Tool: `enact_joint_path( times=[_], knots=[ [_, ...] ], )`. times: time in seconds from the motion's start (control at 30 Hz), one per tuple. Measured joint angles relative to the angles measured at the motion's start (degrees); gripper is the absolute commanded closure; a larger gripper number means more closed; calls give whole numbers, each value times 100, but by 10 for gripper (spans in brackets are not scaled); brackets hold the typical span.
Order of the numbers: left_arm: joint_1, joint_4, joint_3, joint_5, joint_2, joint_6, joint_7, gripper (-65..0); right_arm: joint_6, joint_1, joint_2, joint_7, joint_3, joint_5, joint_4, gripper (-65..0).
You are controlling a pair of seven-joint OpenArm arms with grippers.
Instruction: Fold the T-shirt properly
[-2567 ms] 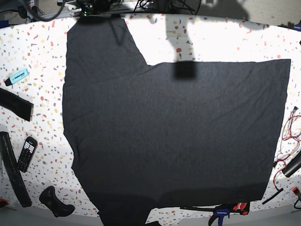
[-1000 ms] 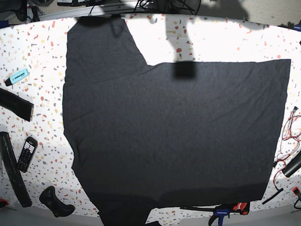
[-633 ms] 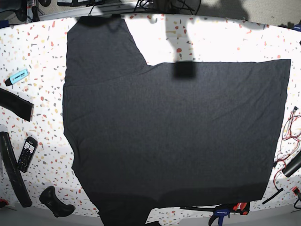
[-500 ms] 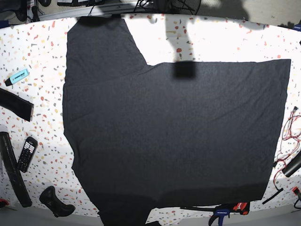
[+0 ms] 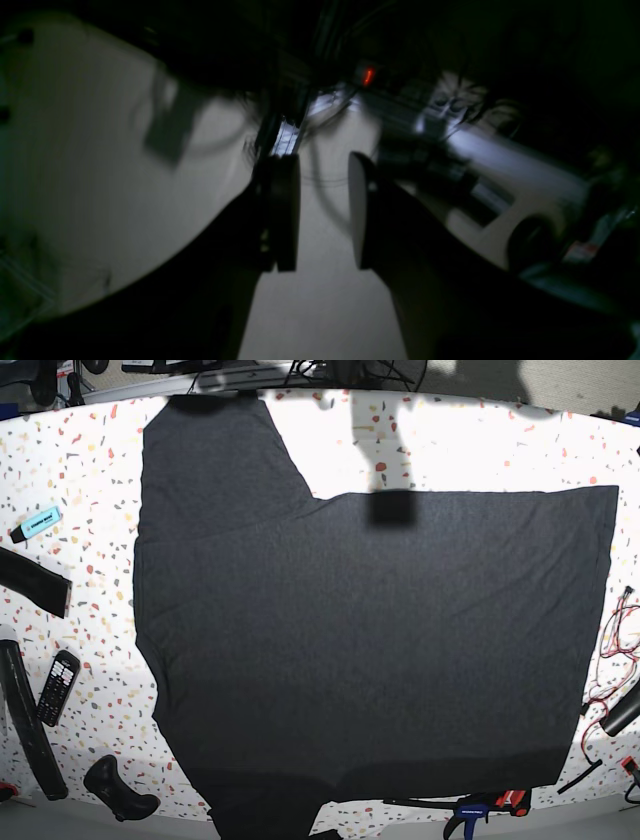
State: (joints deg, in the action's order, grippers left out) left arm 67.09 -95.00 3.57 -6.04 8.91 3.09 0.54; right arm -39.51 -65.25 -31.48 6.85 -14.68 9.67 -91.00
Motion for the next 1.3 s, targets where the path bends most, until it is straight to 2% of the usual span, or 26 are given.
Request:
enact_joint_path(
  times=[0.1,0.2,0.27,0.63,0.8,0.97,1.03,1.13,1.17,1.23,1.3],
  knots=[
    [138,-402,0,-24,275,-570,286,-389,2,2,-28,0,-273,254,-474,-158],
    [160,-664,2,-20,599,-1178,293,-389,-2,-17,-28,-55,-455,225,-852,-158],
    [144,-835,7,-20,769,-1462,295,-389,-4,-44,-28,-70,-584,227,-1130,-158],
    [-275,-1740,2,850,1937,-1456,378,-389,-4,439,-28,-74,-728,227,-2107,-159],
    [-981,-2000,-13,1014,2017,-1427,208,-389,-22,841,-28,-96,-728,219,-2243,-158],
    [-1888,-1996,-24,1104,2017,-1408,407,-389,-20,1526,-28,-92,-734,225,-2253,-159],
    [-2162,-1996,-22,1488,2017,-1054,857,-389,-22,1641,-28,-157,-732,223,-2253,-159],
    [-2496,-1853,-26,1812,2107,-133,1071,-389,-24,1718,-28,-240,-732,221,-2251,-158],
    [-2575,-1753,-26,1797,2208,181,1005,-389,-22,1733,-31,-236,-732,225,-2251,-159],
    [-2618,-1434,-31,1862,2479,588,494,-389,-22,1731,-26,-238,-732,223,-2284,-158],
    [-2640,-953,-31,2277,2712,686,13,-389,-22,1729,39,-243,-732,208,-2365,-158]
  ],
)
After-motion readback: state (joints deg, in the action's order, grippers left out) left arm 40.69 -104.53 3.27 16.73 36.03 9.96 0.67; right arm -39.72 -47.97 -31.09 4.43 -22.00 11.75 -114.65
